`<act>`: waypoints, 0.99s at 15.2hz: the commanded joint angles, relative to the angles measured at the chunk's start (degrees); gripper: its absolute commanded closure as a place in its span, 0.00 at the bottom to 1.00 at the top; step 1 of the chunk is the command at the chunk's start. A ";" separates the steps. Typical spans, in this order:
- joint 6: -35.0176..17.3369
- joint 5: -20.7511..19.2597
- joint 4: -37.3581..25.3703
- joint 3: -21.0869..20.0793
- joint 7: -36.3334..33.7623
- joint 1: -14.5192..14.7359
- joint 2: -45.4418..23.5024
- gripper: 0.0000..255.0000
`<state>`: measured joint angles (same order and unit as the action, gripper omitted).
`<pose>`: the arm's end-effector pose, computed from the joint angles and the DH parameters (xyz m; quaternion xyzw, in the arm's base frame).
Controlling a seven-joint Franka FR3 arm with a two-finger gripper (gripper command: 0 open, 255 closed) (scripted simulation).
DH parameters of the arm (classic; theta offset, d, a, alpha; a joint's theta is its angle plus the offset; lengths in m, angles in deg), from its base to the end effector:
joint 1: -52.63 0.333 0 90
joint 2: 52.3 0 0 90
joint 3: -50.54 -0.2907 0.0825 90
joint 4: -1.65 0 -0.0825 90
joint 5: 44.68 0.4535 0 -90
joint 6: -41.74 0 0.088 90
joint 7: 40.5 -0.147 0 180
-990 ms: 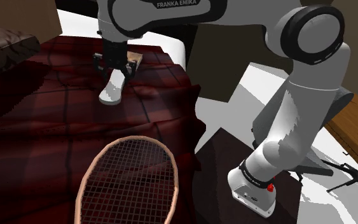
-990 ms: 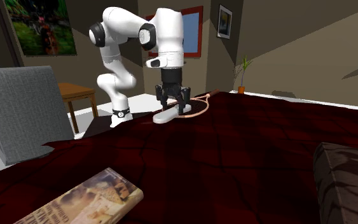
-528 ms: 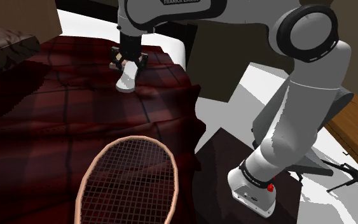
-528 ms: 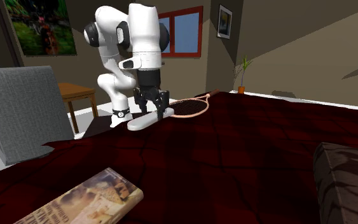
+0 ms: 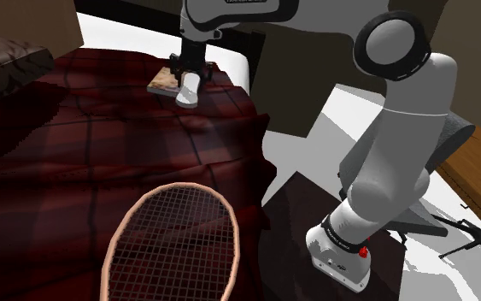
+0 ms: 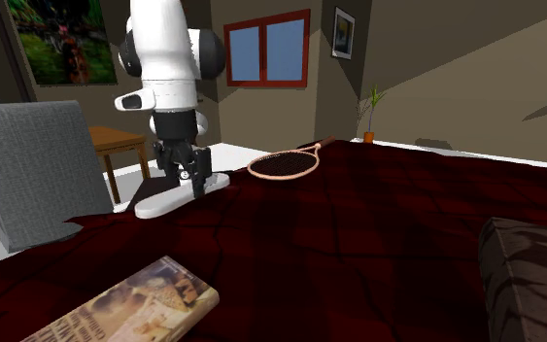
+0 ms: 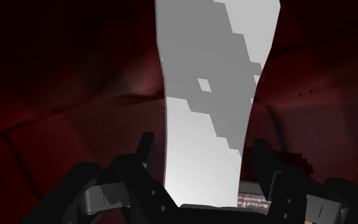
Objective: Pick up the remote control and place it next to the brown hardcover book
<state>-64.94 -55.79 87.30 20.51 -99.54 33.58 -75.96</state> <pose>0.7240 0.0807 0.3765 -0.9168 0.3993 0.0004 0.0096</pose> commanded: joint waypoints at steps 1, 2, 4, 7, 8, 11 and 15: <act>0.84 -0.23 -2.01 0.70 2.17 -1.12 -1.15 1.00; 1.33 -0.44 -3.33 1.09 3.19 -1.59 -2.00 1.00; 2.44 -0.89 -6.30 1.86 5.22 -2.42 -3.89 1.00; 4.49 -1.67 -11.70 3.02 8.22 -3.39 -7.26 1.00; 5.30 -1.95 -13.79 3.41 9.22 -3.63 -8.54 1.00; 8.24 -2.88 -21.29 4.60 12.25 -4.03 -13.03 1.00; 13.00 -4.07 -33.04 6.09 15.86 -3.54 -19.76 1.00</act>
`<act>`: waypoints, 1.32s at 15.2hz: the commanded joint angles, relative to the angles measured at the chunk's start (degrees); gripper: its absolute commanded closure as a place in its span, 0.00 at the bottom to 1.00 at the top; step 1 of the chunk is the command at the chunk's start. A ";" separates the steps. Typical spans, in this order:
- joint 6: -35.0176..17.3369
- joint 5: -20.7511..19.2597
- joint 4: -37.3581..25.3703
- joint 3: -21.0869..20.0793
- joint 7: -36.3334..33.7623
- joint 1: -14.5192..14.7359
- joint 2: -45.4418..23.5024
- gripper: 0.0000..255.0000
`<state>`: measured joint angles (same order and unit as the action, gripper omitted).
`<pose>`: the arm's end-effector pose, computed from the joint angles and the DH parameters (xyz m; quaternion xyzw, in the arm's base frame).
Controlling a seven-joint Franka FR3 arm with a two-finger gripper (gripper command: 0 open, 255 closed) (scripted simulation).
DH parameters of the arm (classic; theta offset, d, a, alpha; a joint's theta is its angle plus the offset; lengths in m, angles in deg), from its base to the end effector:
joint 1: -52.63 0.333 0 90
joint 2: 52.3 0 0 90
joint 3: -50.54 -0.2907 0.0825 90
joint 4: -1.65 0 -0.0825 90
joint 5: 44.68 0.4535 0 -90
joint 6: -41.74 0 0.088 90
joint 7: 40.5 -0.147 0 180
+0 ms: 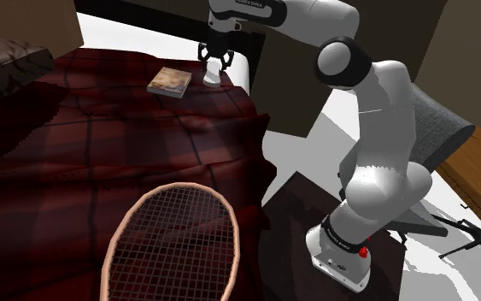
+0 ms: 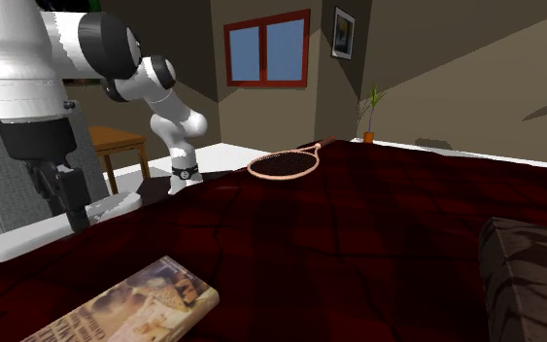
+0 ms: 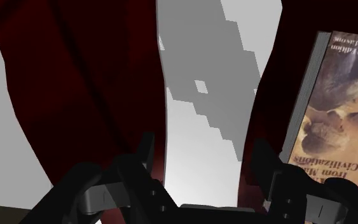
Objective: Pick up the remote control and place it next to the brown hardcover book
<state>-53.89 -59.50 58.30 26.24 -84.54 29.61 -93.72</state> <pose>0.7884 -0.1130 0.3924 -0.9171 0.3985 0.0001 0.0097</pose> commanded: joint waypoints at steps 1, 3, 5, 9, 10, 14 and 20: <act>1.01 -0.31 -2.84 0.37 0.78 0.20 -1.78 1.00; -0.79 -0.27 -0.62 0.33 0.61 -0.24 -1.43 1.00; -2.49 -0.27 1.36 0.32 0.46 -0.62 -1.22 1.00; -5.66 -0.35 4.76 0.35 0.18 -1.20 -1.11 1.00; -6.41 -0.39 5.51 0.37 0.12 -1.32 -1.13 1.00; -9.29 -0.59 8.18 0.49 -0.14 -1.70 -1.43 1.00; -10.42 -0.70 9.15 0.56 -0.25 -1.82 -1.63 1.00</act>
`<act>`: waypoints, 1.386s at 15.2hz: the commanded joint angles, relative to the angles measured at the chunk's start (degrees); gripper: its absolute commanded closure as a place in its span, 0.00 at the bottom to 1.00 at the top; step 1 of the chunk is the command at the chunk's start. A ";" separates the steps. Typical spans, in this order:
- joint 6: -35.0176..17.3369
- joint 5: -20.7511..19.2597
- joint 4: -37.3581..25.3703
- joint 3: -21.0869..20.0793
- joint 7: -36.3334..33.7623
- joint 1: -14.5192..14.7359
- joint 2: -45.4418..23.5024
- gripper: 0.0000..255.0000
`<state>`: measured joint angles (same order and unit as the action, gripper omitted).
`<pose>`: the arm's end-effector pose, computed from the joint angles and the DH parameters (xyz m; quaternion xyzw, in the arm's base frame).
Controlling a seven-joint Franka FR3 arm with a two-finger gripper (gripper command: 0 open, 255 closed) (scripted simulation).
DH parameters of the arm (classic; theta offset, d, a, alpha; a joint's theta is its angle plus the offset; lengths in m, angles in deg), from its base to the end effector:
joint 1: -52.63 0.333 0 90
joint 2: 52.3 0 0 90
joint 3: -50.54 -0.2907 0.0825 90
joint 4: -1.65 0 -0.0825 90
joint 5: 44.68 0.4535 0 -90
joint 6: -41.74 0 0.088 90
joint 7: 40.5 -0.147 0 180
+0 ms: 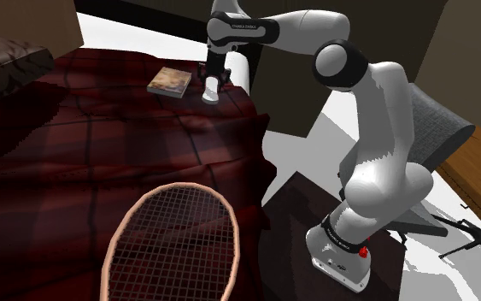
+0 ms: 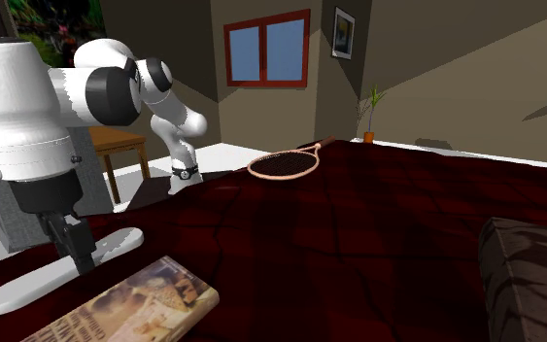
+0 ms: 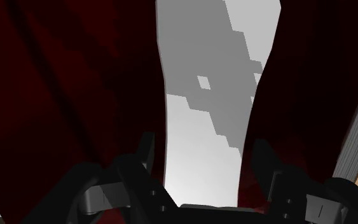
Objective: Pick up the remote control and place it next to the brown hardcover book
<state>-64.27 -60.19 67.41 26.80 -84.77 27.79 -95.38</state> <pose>0.7896 -0.1209 0.3009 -0.9170 0.3987 0.0005 0.0095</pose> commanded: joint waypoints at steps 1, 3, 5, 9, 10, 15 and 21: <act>-0.05 0.00 0.04 -0.01 -0.01 0.00 0.03 1.00; -0.05 0.00 0.04 -0.01 -0.01 0.00 0.03 1.00; -0.05 0.00 0.03 0.00 -0.01 0.00 0.02 0.00; -0.05 0.00 0.02 0.00 -0.01 0.00 0.01 0.00; 1.67 0.16 -1.43 -0.10 0.17 0.16 0.33 0.00; 6.86 0.44 -6.54 -0.24 0.68 0.90 0.59 0.00; 6.86 0.43 -6.56 -0.24 0.68 0.91 0.58 0.00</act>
